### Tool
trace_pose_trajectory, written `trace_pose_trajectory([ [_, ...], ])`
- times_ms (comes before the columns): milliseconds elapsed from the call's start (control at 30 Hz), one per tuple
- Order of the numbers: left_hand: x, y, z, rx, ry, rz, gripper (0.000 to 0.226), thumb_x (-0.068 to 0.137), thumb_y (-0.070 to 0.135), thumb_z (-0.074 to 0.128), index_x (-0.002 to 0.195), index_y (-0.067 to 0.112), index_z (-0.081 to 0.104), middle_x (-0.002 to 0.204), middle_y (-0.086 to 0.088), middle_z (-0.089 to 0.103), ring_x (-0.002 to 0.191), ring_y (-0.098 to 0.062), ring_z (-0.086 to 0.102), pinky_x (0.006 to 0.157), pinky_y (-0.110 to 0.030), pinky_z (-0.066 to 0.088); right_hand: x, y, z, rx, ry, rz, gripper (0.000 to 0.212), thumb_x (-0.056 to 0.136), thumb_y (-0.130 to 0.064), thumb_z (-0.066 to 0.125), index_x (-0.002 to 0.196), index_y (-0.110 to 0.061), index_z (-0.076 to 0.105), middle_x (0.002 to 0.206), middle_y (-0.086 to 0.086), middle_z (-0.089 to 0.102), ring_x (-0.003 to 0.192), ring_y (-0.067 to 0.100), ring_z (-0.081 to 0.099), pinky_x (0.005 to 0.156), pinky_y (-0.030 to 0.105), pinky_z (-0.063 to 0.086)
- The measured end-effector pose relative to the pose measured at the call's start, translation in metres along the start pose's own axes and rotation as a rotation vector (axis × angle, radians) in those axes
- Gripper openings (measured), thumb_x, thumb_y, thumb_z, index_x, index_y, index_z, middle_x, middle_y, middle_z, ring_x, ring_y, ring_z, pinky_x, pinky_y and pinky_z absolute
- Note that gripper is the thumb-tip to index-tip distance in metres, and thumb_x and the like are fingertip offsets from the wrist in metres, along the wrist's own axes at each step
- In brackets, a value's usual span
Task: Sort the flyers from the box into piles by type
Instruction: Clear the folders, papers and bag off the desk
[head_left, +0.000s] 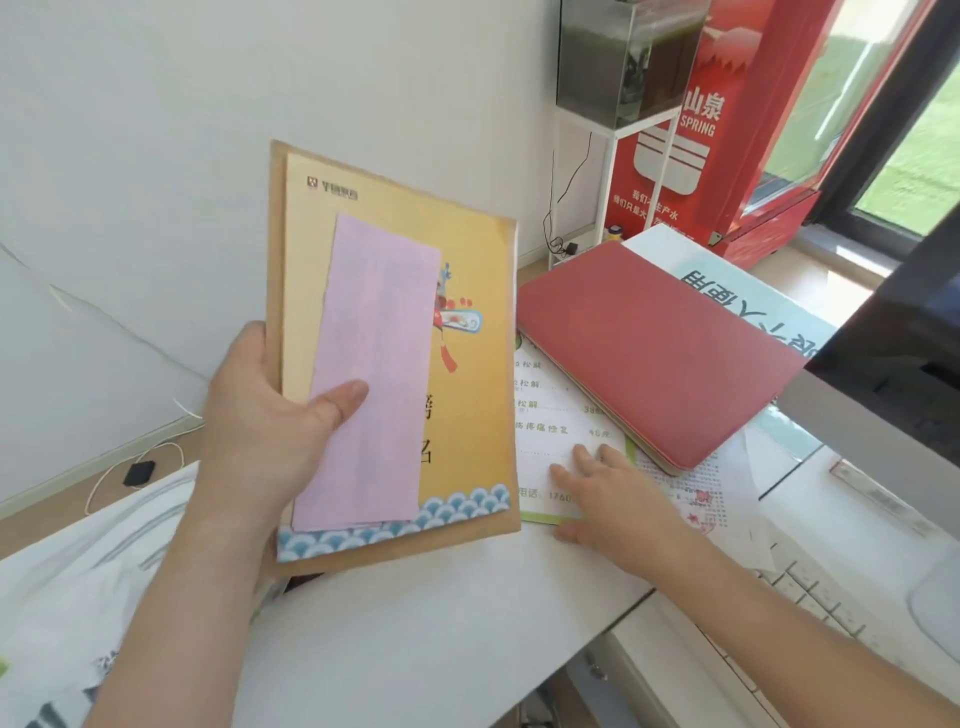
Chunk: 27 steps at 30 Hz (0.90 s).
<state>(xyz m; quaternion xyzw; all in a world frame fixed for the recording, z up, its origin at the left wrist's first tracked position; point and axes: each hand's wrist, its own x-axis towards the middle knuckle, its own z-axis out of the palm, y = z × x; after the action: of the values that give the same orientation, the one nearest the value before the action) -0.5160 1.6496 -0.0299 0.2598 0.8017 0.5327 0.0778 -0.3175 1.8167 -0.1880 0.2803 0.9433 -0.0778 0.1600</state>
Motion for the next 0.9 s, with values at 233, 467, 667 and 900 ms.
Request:
trace_pose_trajectory([
  [233, 0.034, -0.063, 0.075, -0.113, -0.448, -0.361, 0.036, 0.076, 0.005, 0.075, 0.108, 0.01, 0.057, 0.104, -0.01, 0.069, 0.089, -0.027, 0.067, 0.072, -0.034, 0.055, -0.032, 0.02, -0.007, 0.901, 0.426, 0.382, 0.03, 0.096, -0.016, 0.045, 0.117, -0.02, 0.065, 0.11, -0.003, 0.069, 0.102, 0.017, 0.06, 0.088, 0.031, 0.045],
  [467, 0.003, -0.098, 0.136, 0.707, -0.441, -0.244, 0.061, 0.088, 0.045, 0.056, 0.124, 0.0, 0.037, 0.124, -0.015, 0.05, 0.115, -0.034, 0.049, 0.084, -0.034, 0.038, -0.031, 0.01, -0.006, 0.825, 0.325, 0.494, 0.006, 0.092, -0.023, 0.044, 0.096, -0.021, 0.042, 0.083, 0.002, 0.056, 0.085, 0.03, 0.055, 0.07, 0.037, 0.043],
  [667, 0.015, -0.105, 0.126, 0.201, -0.421, -0.535, 0.043, 0.066, 0.041, 0.083, 0.09, 0.009, 0.065, 0.095, -0.005, 0.071, 0.082, -0.023, 0.067, 0.077, -0.039, 0.056, -0.035, 0.008, -0.014, 0.991, 0.335, 0.563, 0.047, 0.088, -0.015, 0.052, 0.134, -0.019, 0.042, 0.105, 0.005, 0.062, 0.098, 0.025, 0.056, 0.083, 0.034, 0.043],
  [900, -0.014, -0.11, 0.076, 0.366, -0.283, -0.375, 0.037, 0.074, 0.045, 0.076, 0.08, 0.012, 0.062, 0.079, 0.001, 0.067, 0.073, -0.02, 0.064, 0.062, -0.033, 0.05, -0.023, 0.006, 0.008, 0.418, 0.437, 0.323, 0.055, 0.079, -0.012, 0.062, 0.132, -0.022, 0.05, 0.103, 0.005, 0.056, 0.097, 0.027, 0.051, 0.078, 0.038, 0.044],
])
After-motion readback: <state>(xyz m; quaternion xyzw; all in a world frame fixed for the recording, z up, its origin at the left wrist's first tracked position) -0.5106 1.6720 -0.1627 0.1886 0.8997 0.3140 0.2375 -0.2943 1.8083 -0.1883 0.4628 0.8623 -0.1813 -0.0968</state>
